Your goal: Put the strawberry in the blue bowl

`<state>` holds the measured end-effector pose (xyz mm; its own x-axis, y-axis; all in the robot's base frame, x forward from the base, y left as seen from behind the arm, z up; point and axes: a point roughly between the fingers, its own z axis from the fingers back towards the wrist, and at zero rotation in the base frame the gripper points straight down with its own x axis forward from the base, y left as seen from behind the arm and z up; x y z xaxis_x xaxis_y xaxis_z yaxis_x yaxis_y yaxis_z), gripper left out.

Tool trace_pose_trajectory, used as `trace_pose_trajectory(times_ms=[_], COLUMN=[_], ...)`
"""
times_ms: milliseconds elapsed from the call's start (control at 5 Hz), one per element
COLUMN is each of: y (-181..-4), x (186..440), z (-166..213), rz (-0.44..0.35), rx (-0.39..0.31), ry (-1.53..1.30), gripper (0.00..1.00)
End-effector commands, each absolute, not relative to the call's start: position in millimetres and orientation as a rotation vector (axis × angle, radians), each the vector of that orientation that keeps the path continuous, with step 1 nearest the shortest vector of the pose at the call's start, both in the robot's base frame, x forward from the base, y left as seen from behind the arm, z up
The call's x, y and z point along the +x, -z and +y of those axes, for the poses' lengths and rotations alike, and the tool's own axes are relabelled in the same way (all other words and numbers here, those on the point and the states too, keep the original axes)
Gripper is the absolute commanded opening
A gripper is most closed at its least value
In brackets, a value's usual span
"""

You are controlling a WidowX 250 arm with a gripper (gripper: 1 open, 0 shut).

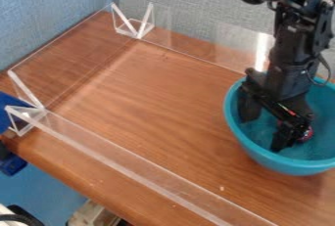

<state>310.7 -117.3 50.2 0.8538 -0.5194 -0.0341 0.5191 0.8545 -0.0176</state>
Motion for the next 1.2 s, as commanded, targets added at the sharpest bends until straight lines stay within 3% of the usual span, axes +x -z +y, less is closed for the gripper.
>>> trace_pose_trajectory(times_ms=[0,400,800,1000], y=[-90.0,-118.5,-183.6,-192.8], x=[323,327,320,311], z=[-122,-121,-117,-119], rz=[-0.077,-0.126,-0.228,-0.253], rx=[-0.006,0.028,0.092,0.095], ry=[0.55,0.536,0.5,0.483], gripper=[1.0,1.0,1.0,1.0])
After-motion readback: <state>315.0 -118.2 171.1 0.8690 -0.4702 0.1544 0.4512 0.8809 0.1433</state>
